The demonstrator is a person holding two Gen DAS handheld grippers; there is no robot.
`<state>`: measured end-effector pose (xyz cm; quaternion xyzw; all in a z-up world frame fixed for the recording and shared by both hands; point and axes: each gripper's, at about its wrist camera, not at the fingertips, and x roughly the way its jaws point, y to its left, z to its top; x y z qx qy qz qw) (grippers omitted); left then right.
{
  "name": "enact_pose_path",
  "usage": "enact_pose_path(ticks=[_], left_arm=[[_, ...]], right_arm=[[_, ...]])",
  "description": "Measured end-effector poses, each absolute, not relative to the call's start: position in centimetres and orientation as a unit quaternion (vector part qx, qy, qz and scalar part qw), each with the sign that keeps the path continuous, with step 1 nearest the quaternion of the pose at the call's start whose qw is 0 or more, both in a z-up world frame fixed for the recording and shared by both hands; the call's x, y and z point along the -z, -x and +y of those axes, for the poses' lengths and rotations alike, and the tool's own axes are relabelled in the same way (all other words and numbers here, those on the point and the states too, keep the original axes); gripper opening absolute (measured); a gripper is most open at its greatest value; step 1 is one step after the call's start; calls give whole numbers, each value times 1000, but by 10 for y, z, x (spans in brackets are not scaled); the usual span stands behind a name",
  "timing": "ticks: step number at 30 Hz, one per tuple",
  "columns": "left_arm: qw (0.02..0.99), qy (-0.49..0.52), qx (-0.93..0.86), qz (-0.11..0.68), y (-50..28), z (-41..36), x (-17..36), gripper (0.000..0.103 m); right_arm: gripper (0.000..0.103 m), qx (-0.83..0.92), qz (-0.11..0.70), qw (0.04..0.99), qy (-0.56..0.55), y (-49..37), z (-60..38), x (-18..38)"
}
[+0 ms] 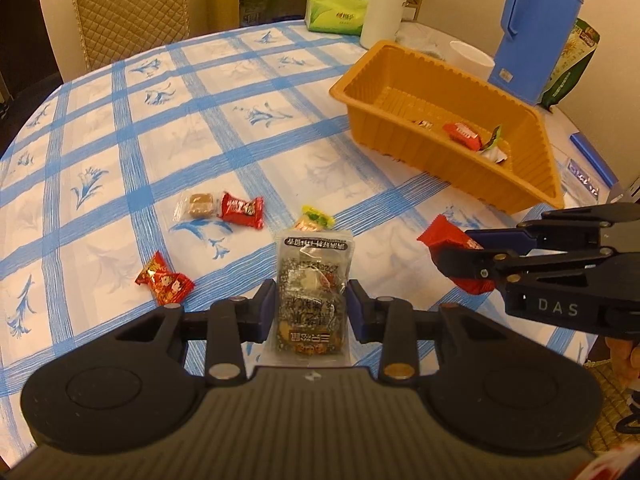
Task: Organize snacks
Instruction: 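Grasp the clear nut bar packet with the left gripper while the right gripper holds the red packet, then carry the nut bar and red packet with both grippers over the orange tray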
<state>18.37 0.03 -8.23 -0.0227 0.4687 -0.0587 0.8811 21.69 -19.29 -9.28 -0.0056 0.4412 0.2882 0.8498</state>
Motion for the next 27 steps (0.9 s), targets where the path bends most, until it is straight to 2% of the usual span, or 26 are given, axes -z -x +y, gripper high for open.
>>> enact_pose_path(ticks=[13, 27], left_arm=[[898, -11, 103, 427, -207, -34, 43, 34], [907, -29, 154, 390, -278, -75, 26, 34]], right_arm=[[28, -251, 418, 872, -30, -215, -230, 61], [28, -189, 388, 900, -67, -267, -269, 42]])
